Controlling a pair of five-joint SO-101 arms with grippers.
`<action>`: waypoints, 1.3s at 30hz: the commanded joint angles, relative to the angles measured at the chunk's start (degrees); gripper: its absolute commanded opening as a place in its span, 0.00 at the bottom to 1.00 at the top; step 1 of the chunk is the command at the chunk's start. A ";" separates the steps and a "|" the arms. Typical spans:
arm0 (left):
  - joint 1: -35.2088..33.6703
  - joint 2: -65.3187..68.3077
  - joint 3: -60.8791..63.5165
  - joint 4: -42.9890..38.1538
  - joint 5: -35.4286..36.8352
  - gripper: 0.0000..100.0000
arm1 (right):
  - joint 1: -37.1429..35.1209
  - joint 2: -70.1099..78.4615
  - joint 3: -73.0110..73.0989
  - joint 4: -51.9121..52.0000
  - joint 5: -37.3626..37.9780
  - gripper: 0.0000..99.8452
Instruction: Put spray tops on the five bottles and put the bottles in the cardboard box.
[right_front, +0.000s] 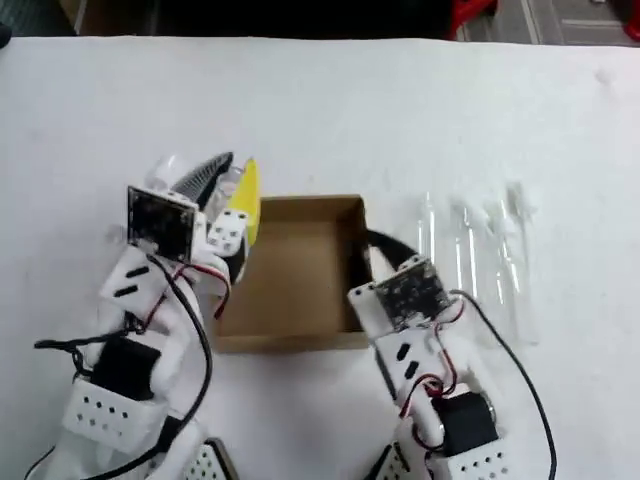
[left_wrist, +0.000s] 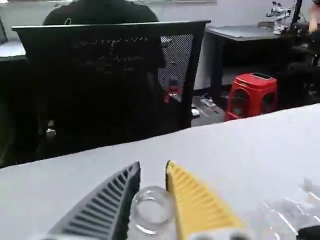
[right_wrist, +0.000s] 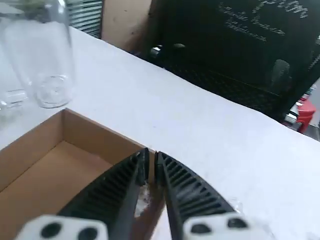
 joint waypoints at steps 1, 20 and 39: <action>-0.57 1.36 2.73 -8.53 -0.26 0.06 | 3.82 -0.57 -0.44 -1.01 -0.44 0.01; -5.14 26.15 -5.98 -8.44 12.92 0.06 | 8.57 -0.13 8.70 -14.11 0.00 0.01; -5.32 26.42 5.10 -25.67 12.92 0.06 | 8.66 -0.04 9.85 -14.11 0.00 0.01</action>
